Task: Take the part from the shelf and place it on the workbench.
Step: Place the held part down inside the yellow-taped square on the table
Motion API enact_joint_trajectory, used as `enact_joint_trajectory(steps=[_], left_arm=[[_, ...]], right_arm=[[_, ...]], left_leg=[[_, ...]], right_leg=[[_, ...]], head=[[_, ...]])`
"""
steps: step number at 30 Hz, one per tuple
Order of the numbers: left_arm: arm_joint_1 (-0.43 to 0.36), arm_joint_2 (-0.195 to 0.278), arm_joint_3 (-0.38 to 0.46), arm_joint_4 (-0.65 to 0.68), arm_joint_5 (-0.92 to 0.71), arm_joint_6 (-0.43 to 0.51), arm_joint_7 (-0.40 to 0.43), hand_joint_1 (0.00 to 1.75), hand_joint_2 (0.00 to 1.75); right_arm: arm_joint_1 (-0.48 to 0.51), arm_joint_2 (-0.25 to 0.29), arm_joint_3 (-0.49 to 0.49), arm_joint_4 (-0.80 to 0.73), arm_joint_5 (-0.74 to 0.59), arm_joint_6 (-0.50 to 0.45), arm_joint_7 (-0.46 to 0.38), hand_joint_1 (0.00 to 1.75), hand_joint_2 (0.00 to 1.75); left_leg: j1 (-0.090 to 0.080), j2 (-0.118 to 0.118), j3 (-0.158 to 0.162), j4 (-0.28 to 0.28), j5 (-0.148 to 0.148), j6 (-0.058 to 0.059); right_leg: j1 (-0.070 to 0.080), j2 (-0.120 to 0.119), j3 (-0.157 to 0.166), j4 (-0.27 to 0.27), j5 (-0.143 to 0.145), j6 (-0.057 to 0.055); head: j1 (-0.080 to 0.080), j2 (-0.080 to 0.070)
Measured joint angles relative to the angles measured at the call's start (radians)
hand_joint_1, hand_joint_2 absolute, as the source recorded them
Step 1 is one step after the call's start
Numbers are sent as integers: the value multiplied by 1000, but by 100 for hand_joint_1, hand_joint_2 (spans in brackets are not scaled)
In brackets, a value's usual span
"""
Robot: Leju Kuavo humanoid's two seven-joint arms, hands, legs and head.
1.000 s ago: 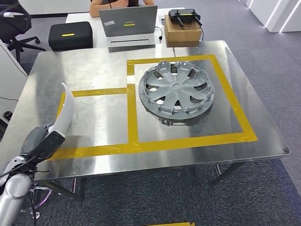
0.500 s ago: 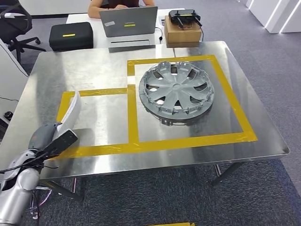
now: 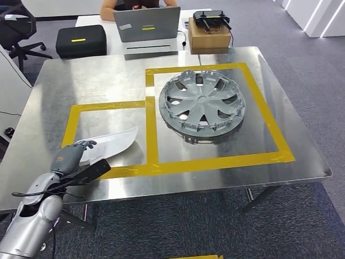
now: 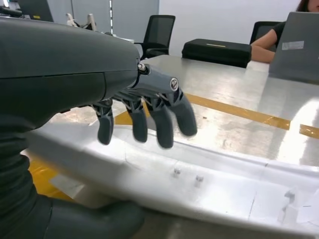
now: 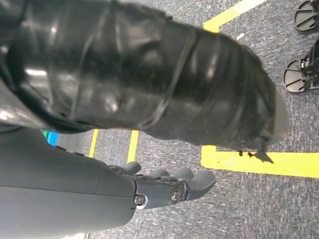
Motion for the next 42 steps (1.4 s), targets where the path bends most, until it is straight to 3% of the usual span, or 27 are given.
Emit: enact_joint_trajectory(steps=[2, 20, 26, 30, 35, 42], left_arm=[[0, -1, -1, 0, -4, 0, -1, 0, 0], [-2, 2, -4, 2, -103, 44, 24, 0, 0], [13, 2, 9, -17, -131, 126, 30, 0, 0], [30, 0, 40, -96, -23, 202, -26, 0, 175], [56, -1, 61, -236, 97, 219, -88, 0, 175], [115, -14, 54, -364, 105, 277, -160, 0, 175]], right_arm=[[0, -1, 0, 2, 0, 0, 0, 0, 0], [0, -6, 0, 22, 0, -3, -1, 0, 0], [2, -6, 0, 23, 0, 12, -14, 0, 0], [4, 6, -7, 0, 0, 50, -22, 0, 0], [8, 48, -14, -73, -2, 99, -19, 0, 0], [9, 85, -16, -132, -6, 102, 12, 0, 0]], left_leg=[[0, 0, 0, 0, 0, 0], [0, 0, 0, 0, 0, 0], [0, 0, 0, 0, 0, 0], [0, 0, 0, 0, 0, 0], [0, 0, 0, 0, 0, 0], [0, 0, 0, 0, 0, 0]], right_leg=[[0, 0, 0, 0, 0, 0], [0, 0, 0, 0, 0, 0], [0, 0, 0, 0, 0, 0], [0, 0, 0, 0, 0, 0], [0, 0, 0, 0, 0, 0], [0, 0, -1, 0, 0, 0]], head=[[0, 0], [0, 0], [0, 0], [0, 0], [0, 0], [0, 0]])
